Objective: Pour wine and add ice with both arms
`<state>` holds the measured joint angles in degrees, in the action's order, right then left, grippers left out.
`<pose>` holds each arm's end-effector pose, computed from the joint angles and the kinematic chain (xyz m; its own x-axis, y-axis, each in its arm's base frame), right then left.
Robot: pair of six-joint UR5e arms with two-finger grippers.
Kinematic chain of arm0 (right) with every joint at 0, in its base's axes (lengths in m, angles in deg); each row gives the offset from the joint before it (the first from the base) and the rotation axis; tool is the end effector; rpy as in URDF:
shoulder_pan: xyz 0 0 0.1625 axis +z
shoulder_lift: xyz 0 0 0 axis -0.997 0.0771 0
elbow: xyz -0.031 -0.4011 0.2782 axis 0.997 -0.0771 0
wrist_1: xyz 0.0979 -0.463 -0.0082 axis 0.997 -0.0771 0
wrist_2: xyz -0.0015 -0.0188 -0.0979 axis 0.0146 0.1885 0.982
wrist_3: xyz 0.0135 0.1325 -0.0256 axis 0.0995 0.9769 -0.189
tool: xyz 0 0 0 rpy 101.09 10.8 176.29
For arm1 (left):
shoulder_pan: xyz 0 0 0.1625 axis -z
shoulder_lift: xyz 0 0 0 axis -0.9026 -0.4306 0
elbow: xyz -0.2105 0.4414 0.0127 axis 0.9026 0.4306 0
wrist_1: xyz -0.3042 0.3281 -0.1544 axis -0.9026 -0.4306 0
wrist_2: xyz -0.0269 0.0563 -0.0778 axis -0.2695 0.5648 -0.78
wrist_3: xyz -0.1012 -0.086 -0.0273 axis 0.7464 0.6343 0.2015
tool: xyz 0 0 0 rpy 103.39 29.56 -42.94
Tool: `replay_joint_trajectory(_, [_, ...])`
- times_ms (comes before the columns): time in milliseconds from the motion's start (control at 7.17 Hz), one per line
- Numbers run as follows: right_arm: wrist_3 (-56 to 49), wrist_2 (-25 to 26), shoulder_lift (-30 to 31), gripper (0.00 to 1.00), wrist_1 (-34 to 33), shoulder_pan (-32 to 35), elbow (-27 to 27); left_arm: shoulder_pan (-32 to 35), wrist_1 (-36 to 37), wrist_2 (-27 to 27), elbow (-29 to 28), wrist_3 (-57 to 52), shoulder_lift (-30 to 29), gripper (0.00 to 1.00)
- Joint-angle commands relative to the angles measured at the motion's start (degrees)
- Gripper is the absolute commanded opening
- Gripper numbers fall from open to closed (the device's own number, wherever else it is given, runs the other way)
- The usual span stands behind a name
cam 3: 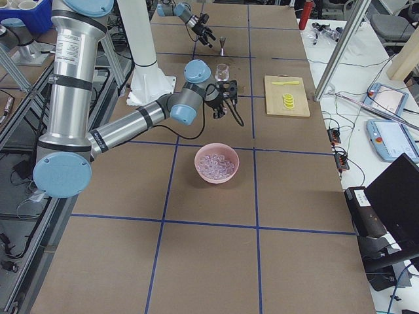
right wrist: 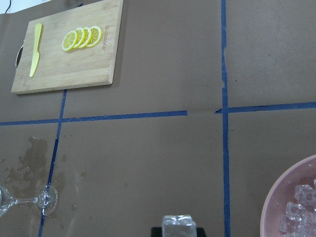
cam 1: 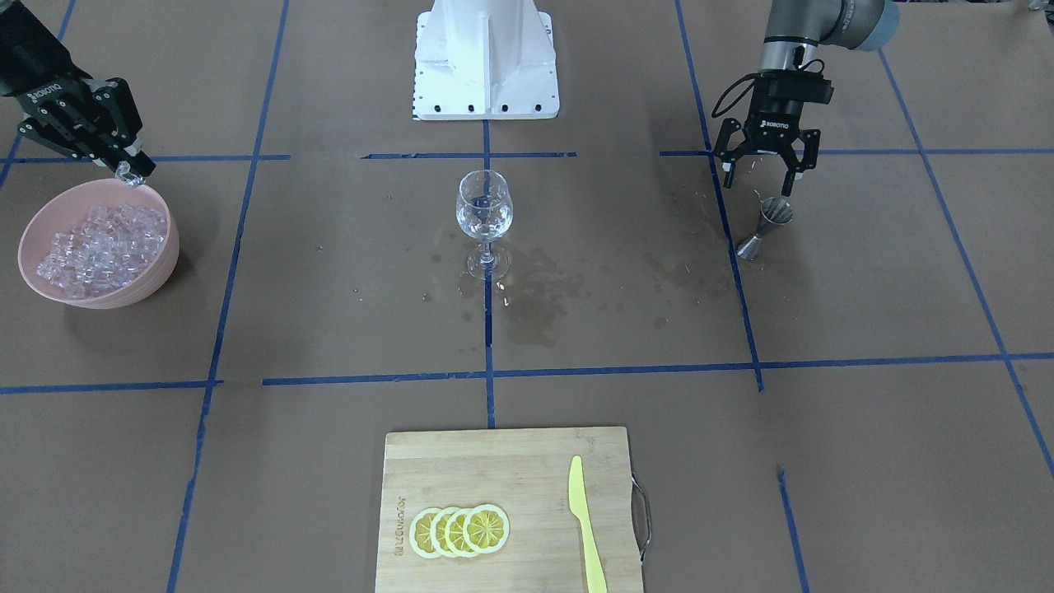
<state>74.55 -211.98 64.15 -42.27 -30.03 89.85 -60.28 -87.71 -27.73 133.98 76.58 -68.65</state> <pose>-0.2215 -0.4267 0.4054 0.4164 -0.0448 0.9081 -0.2553 0.9529 0.1640 0.4053 -0.2571 0.5658 0.7041 0.2017 -0.6809 0.4233 0.6507 0.6304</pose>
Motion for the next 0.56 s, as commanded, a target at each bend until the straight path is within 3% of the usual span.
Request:
replay_joint_trajectory(0, [0.0,0.0,-0.8,0.00,0.0,0.0,0.0,0.0,0.8,-6.1,2.2,0.2,2.4,1.00])
replay_joint_trajectory(419, [7.9,-2.0,-6.0,0.00,-0.5,-0.7,0.0,0.0,1.0,-15.1,6.2,0.3,6.5,1.00])
